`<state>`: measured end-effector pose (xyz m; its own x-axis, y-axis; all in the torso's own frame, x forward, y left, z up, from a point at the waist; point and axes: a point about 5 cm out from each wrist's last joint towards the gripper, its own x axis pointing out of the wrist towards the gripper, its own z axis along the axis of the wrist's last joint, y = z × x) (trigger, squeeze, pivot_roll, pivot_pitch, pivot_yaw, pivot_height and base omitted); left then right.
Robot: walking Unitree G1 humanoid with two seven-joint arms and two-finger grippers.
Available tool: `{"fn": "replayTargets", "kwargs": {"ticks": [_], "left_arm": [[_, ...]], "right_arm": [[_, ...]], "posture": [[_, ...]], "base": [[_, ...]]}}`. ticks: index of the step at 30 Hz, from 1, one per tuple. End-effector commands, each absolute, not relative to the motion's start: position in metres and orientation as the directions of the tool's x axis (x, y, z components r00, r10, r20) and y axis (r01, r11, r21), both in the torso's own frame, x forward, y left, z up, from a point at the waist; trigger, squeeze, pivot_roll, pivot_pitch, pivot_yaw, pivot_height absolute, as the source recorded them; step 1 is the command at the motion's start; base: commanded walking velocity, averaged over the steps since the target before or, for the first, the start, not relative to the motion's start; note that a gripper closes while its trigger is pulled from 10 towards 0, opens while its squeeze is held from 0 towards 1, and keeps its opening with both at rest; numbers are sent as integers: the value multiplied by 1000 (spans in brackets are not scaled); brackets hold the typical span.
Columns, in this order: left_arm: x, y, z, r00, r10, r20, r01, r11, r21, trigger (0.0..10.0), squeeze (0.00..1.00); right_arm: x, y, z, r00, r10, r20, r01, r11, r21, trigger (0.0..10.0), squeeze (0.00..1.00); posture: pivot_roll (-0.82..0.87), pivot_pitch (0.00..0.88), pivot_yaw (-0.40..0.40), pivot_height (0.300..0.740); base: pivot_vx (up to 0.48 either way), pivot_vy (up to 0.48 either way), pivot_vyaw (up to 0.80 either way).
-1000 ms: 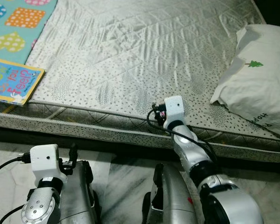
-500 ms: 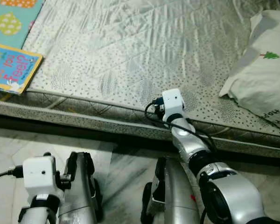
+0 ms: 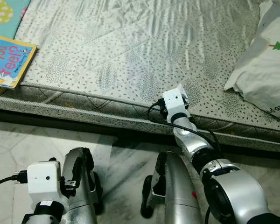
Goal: Clean up the room
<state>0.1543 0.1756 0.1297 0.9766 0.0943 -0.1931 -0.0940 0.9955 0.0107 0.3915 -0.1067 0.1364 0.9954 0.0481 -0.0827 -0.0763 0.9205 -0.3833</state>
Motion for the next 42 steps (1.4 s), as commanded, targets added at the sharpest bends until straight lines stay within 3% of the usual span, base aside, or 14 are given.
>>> {"fn": "replayTargets", "kwargs": {"ticks": [1,7,11,22,27,37,42], "left_arm": [[151,176,125,969,99,-227,-97,995,16,10000,0],[157,170,124,973,55,-226,-57,998,-3,10000,0],[166,153,122,967,-100,-233,88,994,-62,10000,0],[166,134,117,913,-320,-255,311,947,-75,10000,0],[173,139,123,943,-292,-158,296,955,2,10000,0],[189,131,136,965,-256,-48,257,966,17,10000,0],[210,129,151,961,-269,57,268,963,32,10000,0]], "right_arm": [[386,-130,119,987,-33,-157,-33,915,-402,314,0],[387,-145,119,985,-79,-155,10,915,-403,0,0],[386,-148,119,984,-88,-158,19,919,-395,0,0],[390,-151,126,984,-102,-147,42,931,-364,0,0],[392,-150,130,985,-99,-144,44,937,-346,0,0],[395,-145,137,987,-88,-131,46,954,-297,0,0],[402,-139,154,994,-46,-95,30,986,-164,0,0]], "posture": [[159,474,-179,565],[146,452,-172,565],[141,429,-163,565],[144,374,-157,565],[146,339,-160,565],[153,291,-157,565],[123,220,-146,565]], "base": [[0,0,0],[0,0,0],[0,0,0],[0,0,0],[0,0,0],[0,0,0],[0,0,0]]}}
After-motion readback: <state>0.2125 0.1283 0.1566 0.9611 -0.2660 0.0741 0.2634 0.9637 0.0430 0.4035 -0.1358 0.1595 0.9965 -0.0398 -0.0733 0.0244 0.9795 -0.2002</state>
